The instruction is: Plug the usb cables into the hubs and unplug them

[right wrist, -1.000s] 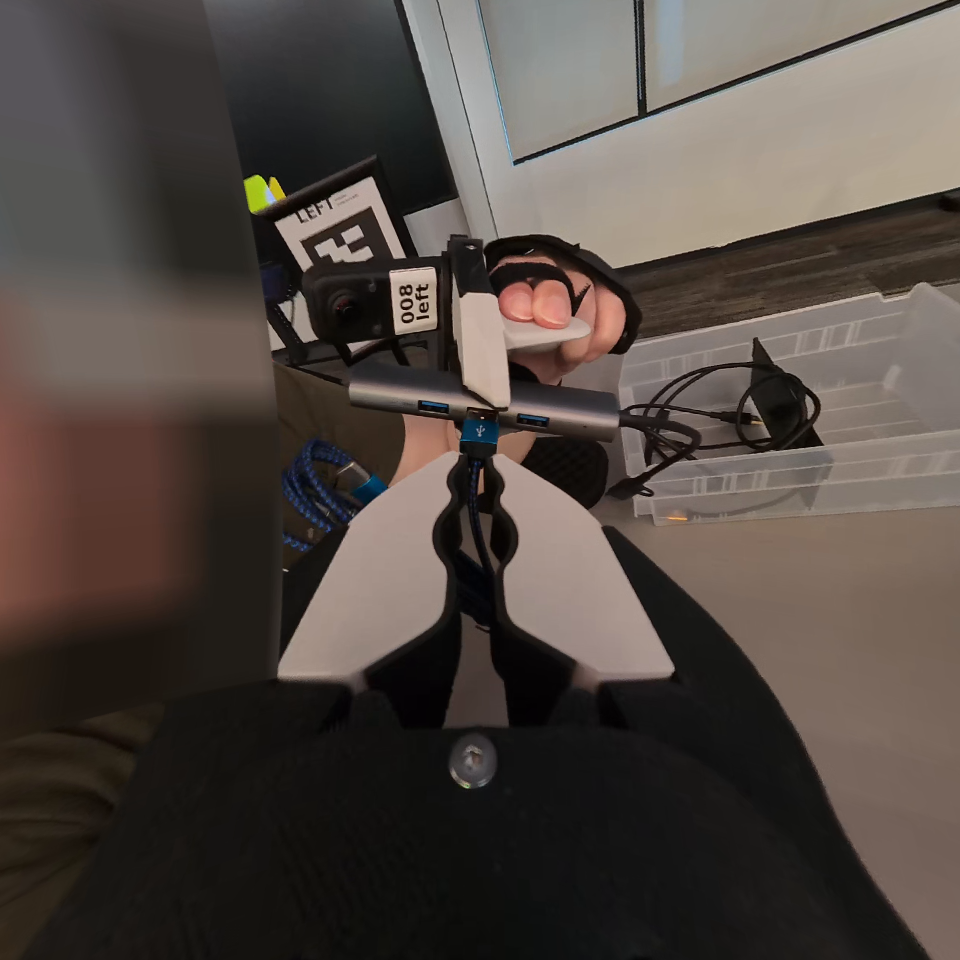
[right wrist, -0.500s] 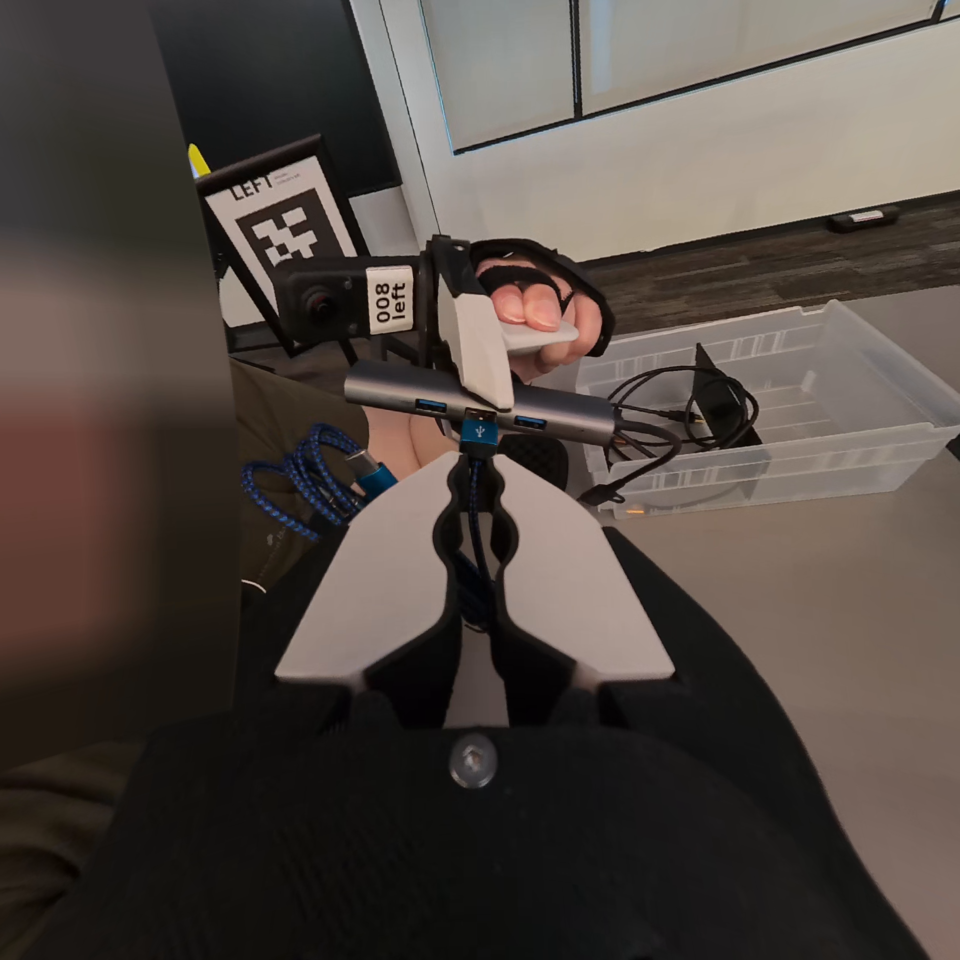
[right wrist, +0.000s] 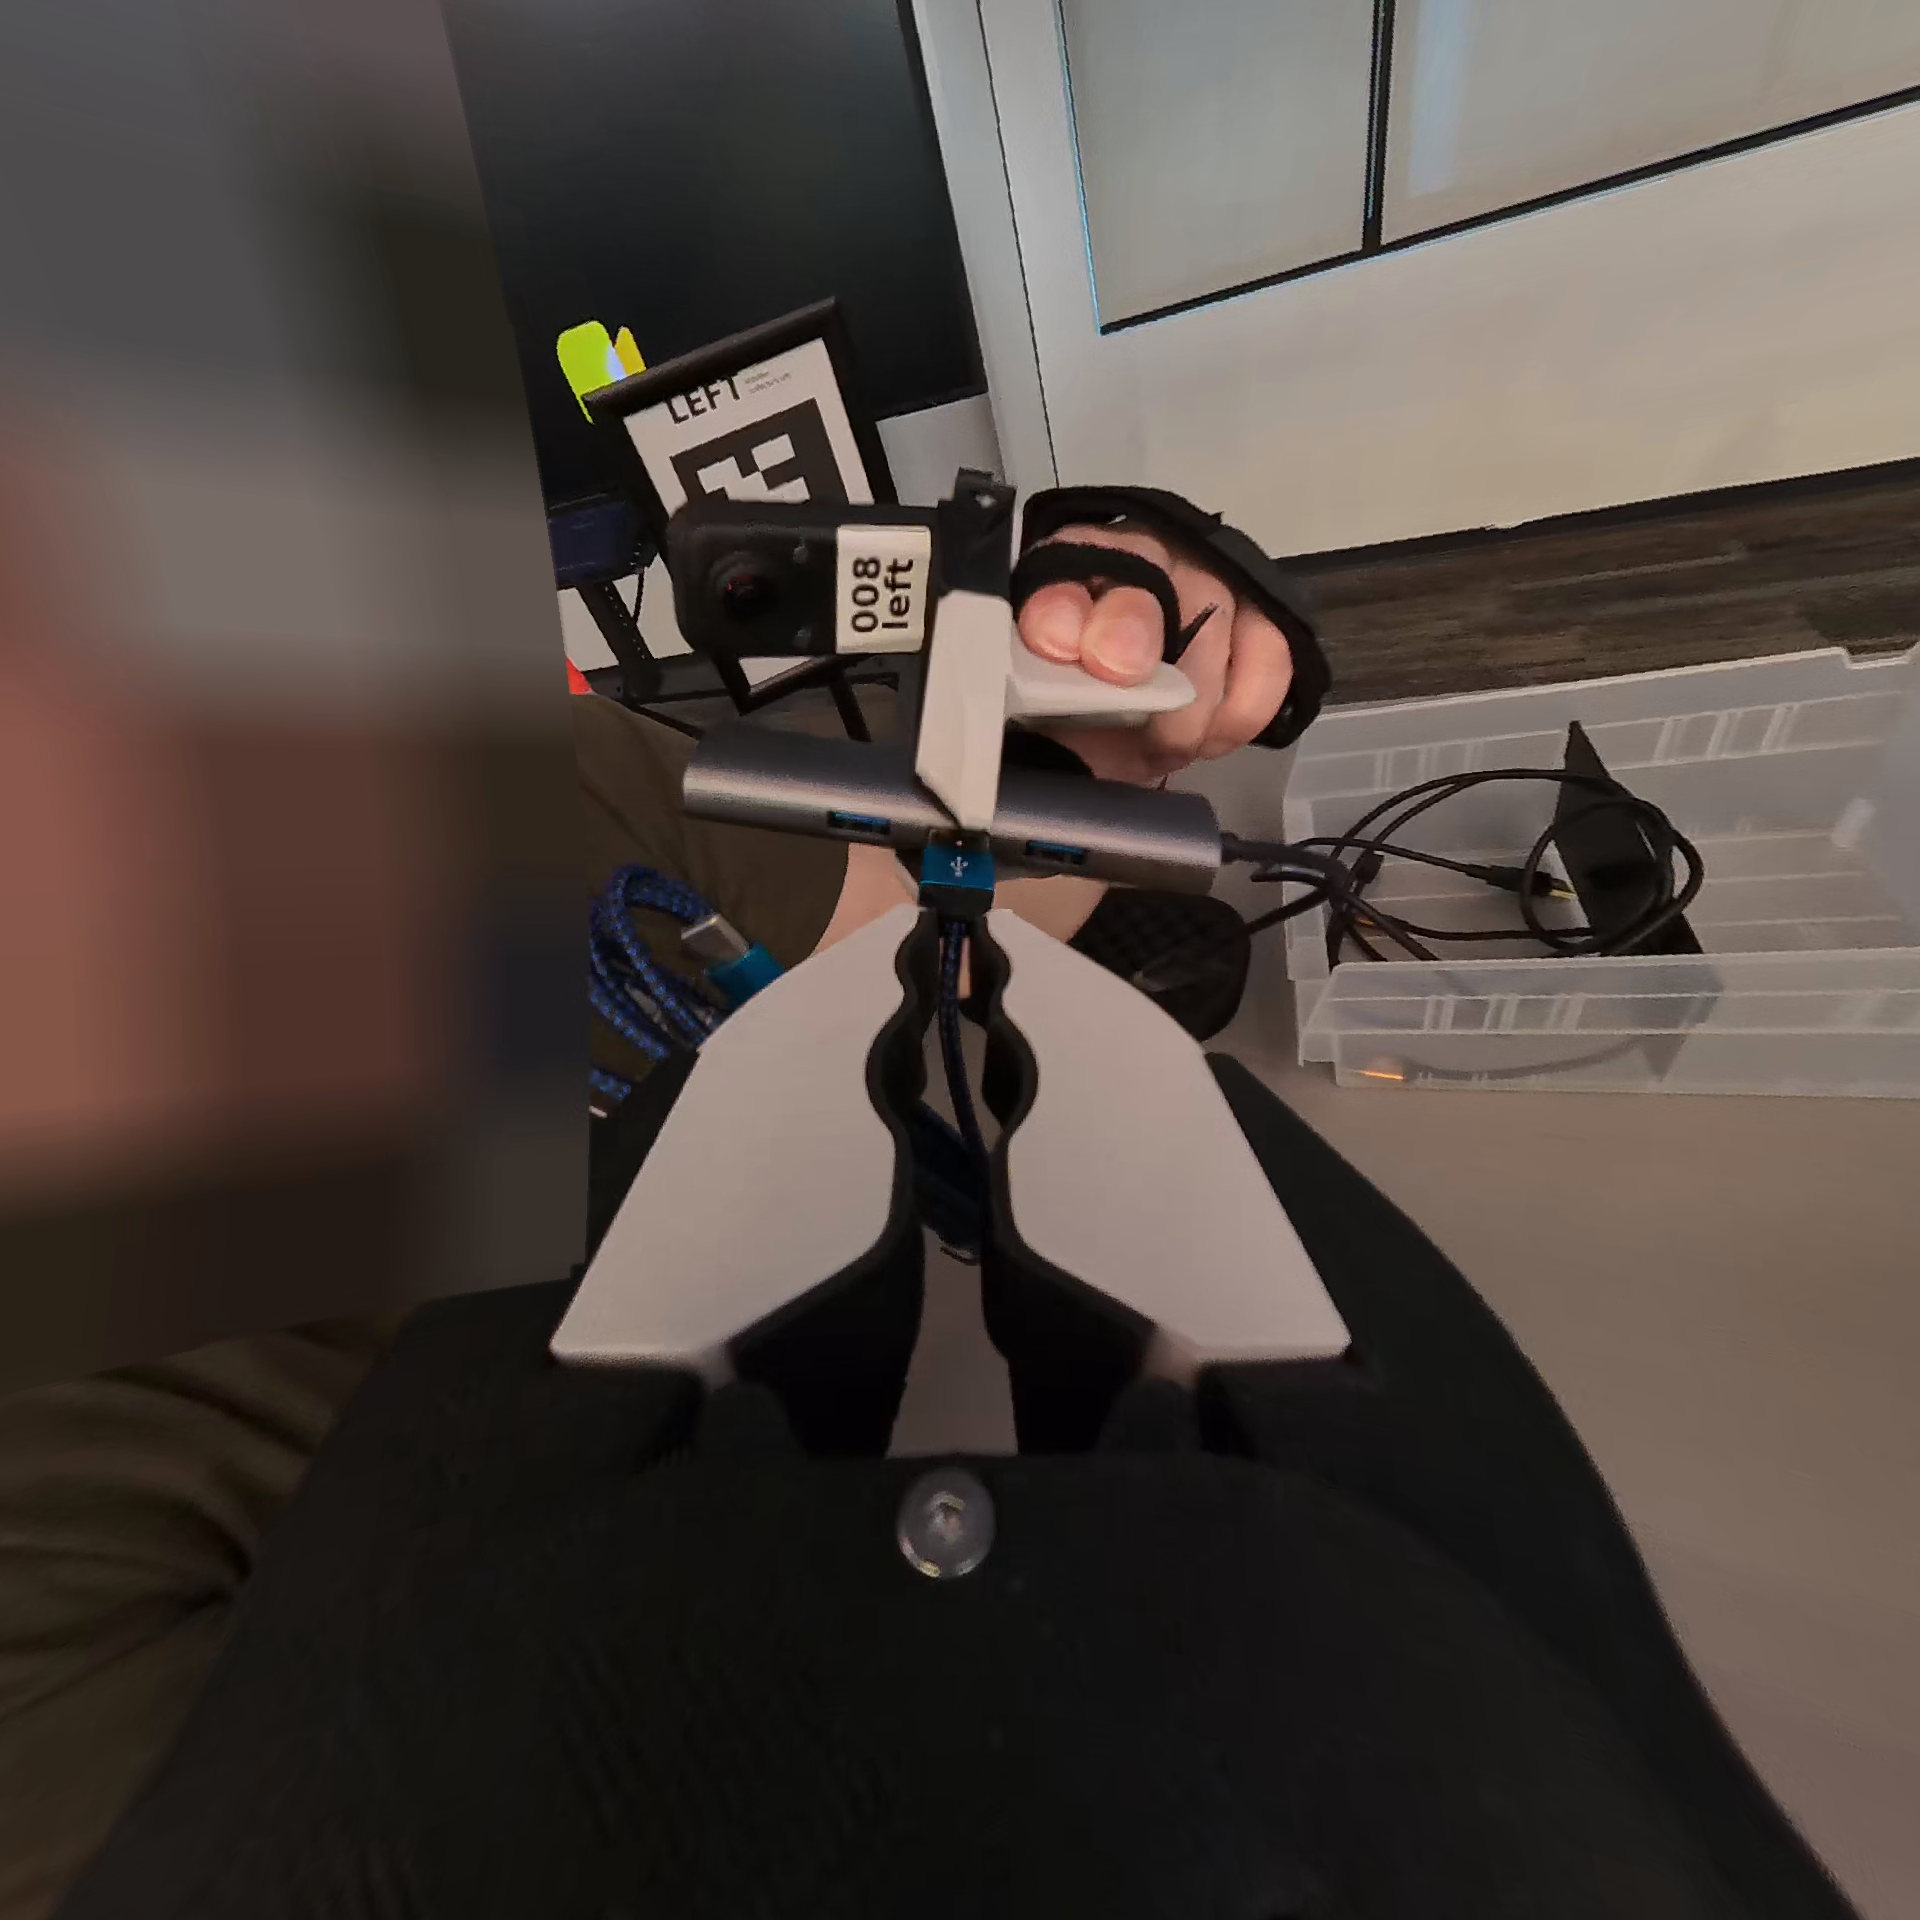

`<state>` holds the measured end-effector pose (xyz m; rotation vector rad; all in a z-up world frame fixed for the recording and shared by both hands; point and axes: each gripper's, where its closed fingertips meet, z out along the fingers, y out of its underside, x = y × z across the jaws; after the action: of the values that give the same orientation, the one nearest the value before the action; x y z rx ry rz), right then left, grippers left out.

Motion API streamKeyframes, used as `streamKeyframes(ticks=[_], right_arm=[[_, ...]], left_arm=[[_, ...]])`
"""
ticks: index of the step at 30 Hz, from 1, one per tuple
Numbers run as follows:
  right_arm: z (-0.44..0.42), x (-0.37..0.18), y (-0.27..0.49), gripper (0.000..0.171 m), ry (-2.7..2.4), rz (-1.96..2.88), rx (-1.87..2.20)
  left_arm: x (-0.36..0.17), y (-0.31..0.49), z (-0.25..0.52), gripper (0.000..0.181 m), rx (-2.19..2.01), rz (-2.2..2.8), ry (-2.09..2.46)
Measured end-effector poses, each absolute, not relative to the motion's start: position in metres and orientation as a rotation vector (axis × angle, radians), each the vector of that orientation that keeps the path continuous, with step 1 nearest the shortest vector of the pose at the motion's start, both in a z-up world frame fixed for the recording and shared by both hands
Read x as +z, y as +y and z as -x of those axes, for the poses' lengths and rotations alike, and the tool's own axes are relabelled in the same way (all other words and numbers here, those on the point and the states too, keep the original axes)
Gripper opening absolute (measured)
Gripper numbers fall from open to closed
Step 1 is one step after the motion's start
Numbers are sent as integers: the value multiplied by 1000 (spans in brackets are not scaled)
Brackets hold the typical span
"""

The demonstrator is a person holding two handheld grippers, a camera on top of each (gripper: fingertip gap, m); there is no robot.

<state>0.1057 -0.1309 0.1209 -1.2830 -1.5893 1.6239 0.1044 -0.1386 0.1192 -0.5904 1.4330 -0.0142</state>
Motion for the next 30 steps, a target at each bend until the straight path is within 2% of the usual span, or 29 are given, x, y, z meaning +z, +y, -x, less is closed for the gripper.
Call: streamKeyframes(ticks=[30], right_arm=[[-102, 122, -126, 5, -1507, 1360, 1522]], left_arm=[[116, -126, -100, 17, 144, 603, 1421]])
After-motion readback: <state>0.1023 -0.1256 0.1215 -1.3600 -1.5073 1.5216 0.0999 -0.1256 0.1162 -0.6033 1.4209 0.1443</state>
